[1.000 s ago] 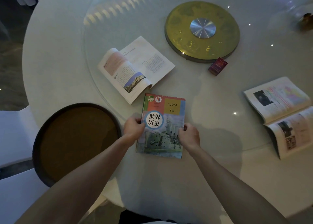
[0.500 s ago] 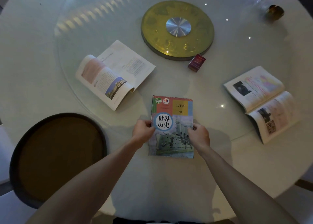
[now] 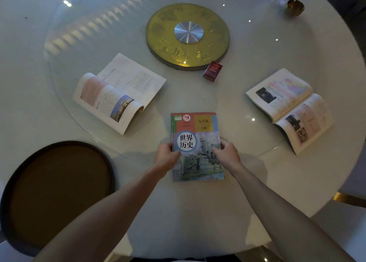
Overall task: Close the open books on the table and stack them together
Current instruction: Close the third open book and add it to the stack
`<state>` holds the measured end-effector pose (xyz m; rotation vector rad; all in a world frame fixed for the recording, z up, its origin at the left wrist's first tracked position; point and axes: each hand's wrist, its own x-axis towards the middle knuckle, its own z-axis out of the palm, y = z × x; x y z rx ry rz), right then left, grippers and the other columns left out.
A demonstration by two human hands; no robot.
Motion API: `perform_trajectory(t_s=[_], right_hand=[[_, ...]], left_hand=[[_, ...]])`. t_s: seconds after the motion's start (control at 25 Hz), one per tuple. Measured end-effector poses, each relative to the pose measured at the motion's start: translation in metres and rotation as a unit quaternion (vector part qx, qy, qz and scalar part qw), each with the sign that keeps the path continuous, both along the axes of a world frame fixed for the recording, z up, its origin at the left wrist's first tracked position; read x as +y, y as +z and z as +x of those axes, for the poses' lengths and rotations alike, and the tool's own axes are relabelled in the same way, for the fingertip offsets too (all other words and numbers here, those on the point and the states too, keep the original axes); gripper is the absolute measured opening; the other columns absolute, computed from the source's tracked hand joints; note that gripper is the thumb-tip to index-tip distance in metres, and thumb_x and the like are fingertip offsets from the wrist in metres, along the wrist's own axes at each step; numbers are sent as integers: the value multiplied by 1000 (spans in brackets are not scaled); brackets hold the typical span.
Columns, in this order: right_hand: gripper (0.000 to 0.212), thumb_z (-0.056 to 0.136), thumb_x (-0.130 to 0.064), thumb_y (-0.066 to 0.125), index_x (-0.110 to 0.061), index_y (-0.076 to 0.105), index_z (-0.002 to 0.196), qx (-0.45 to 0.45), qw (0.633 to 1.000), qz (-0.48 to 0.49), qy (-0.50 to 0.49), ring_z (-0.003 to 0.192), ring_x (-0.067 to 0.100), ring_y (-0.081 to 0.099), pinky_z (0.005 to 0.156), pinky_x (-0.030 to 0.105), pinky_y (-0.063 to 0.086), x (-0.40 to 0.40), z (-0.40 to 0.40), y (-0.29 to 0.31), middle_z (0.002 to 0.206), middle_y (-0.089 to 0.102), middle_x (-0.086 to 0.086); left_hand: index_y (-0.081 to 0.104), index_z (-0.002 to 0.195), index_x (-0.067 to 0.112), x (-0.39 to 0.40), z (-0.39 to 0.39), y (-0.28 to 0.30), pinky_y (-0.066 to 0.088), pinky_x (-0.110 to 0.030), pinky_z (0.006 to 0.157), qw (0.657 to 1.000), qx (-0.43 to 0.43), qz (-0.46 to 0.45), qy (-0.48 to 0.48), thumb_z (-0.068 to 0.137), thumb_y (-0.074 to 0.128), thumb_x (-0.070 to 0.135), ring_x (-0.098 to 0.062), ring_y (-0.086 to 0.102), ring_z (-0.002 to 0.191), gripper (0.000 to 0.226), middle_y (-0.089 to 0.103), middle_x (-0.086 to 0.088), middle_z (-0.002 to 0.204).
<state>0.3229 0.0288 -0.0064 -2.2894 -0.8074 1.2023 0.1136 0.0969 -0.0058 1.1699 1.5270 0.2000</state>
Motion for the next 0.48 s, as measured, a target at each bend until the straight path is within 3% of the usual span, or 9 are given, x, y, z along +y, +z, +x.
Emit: perform_trajectory(t_s=[0.2,0.32,0.4,0.48], right_hand=[[26,88,-25,61,-14,69,110,14,1000,-1,16,85,29,71,74,41,57,-8,1,10,105,75,14],[37,88,-33,62,-7,65,114,6,1000,-8,20,104,35,69,87,44,56,-17,4,17,116,71,15],[48,92,-34,63,-13,62,135,-4,1000,-11,16,123,29,62,97,38,50,-26,8,27,132,65,10],[60,96,-31,63,-12,51,151,-26,999,-4,26,138,27,54,109,36,44,-34,18,39,151,57,9]], left_hand=[[65,116,13,-7,10,15,48,-20,55,999,-1,26,18,87,66,5,-19,67,90,30,70,-4,104],[56,132,17,-6,17,19,58,-31,80,996,37,75,-21,82,72,18,-25,63,109,52,61,-6,118],[46,145,16,-6,28,26,52,-36,94,986,90,114,-82,87,70,25,-29,56,118,64,53,-13,127],[40,151,15,-4,43,33,49,-40,100,979,84,134,-127,89,68,30,-30,53,124,69,50,-15,133]])
